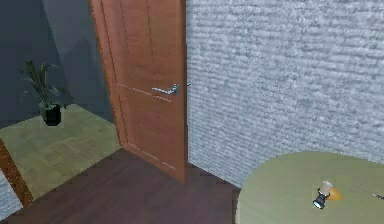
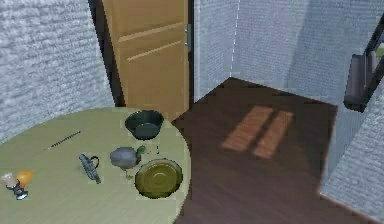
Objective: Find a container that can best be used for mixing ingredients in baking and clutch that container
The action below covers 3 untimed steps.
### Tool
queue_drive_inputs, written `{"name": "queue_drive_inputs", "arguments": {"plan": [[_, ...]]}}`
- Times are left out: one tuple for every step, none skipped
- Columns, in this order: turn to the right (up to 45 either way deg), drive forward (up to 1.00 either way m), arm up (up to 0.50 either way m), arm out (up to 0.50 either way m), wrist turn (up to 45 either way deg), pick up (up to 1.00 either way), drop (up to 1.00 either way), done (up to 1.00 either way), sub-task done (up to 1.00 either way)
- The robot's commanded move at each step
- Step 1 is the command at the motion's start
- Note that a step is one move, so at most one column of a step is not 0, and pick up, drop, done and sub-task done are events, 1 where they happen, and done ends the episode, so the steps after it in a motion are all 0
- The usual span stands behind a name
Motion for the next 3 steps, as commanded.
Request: {"name": "queue_drive_inputs", "arguments": {"plan": [[-12.0,0.00,0.00,0.00,0.0,0.00,0.00,0.00,0.00],[45.0,0.00,0.00,0.00,0.0,0.00,0.00,0.00,0.00],[45.0,0.00,0.00,0.00,0.0,0.00,0.00,0.00,0.00]]}}
